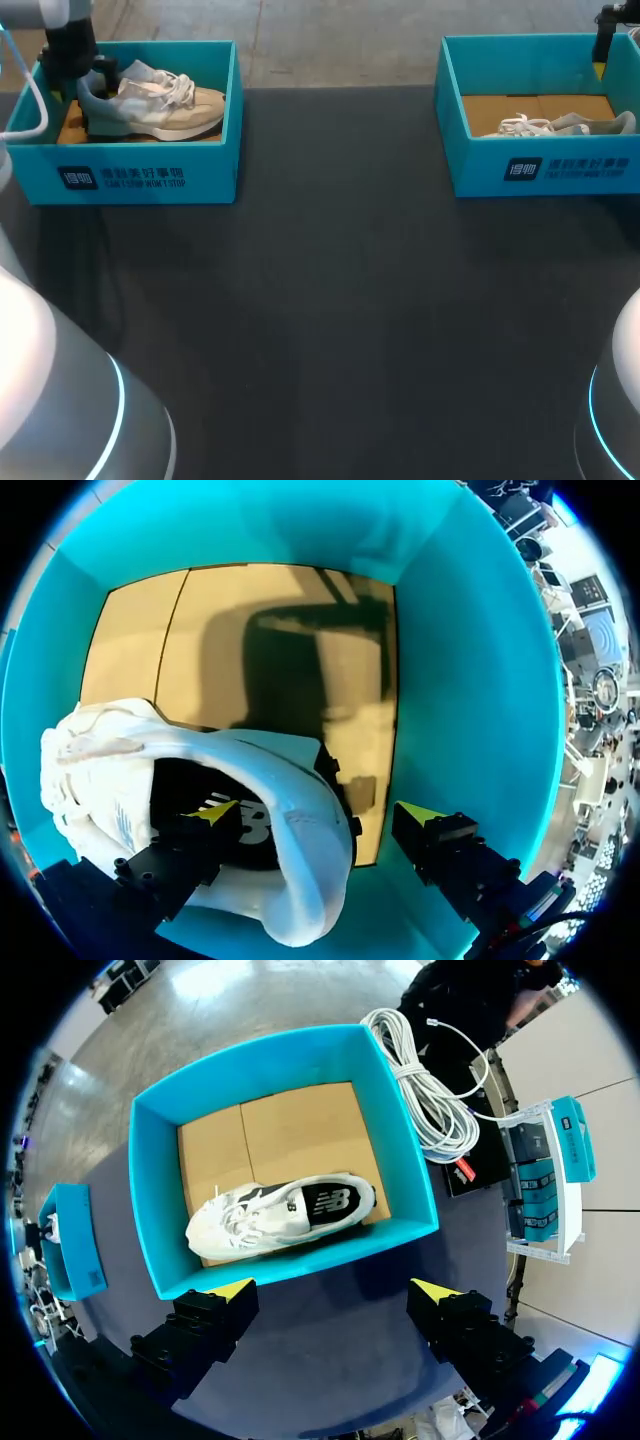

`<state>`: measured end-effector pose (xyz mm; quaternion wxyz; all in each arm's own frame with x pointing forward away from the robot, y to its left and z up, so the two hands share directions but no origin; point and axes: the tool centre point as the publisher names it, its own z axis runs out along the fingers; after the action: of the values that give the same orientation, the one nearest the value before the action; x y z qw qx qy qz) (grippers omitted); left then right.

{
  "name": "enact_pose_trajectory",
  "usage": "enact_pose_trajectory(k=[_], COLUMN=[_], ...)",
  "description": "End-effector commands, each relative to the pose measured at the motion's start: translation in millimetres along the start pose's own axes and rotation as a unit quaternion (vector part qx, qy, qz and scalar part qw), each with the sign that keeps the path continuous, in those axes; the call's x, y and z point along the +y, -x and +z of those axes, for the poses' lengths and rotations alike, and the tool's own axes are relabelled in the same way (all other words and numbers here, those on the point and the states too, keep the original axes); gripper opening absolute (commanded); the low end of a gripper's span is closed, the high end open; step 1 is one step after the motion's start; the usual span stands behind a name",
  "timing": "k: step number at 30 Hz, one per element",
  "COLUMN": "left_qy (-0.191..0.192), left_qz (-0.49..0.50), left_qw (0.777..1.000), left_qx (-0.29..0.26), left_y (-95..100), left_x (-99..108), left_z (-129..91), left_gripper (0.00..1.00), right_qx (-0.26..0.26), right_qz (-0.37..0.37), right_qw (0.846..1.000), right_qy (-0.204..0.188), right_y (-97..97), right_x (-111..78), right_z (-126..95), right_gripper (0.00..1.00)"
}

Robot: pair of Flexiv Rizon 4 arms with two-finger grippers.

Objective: Take the shoe out of the shoebox, open the shoe tongue, remove and reinsert the insole, then place the shoe into the shoebox

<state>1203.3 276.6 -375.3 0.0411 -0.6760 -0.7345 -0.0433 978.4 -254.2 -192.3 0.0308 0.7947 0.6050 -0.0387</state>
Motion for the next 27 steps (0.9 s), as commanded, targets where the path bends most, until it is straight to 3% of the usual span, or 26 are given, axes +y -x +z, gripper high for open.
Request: enact_pose_trajectory(k=[1,13,15,18,20,25,27], left_qy=[-0.007,-0.01,-0.01,-0.011,-0.012,-0.013,-0.013], left_qz=[-0.001,0.007,0.008,0.007,0.007,0.008,0.009], left_qw=[1.0,1.0,1.0,1.0,1.0,1.0,1.0], left_qx=[-0.001,0.006,0.006,0.006,0.006,0.007,0.007], left_y=[-1.0,3.1,3.4,3.7,3.7,3.0,2.7], left_x=[11,6,6,5,5,1,0], left_z=[4,14,14,15,15,17,17], left_gripper=[1.0,1.0,0.95,0.73,0.49,0.27,0.0], right_qx=[0.0,0.0,0.0,0.0,0.0,0.0,0.0], right_qz=[0.0,0.0,0.0,0.0,0.0,0.0,0.0], right_qw=[1.0,1.0,1.0,1.0,1.0,1.0,1.0], right_qy=[0.0,0.0,0.0,0.0,0.0,0.0,0.0], right_y=[0.0,0.0,0.0,0.0,0.0,0.0,0.0], right_x=[-0.1,-0.1,-0.1,-0.1,-0.1,-0.1,-0.1], right_z=[0,0,0,0,0,0,0], right_gripper=[1.0,1.0,1.0,1.0,1.0,1.0,1.0])
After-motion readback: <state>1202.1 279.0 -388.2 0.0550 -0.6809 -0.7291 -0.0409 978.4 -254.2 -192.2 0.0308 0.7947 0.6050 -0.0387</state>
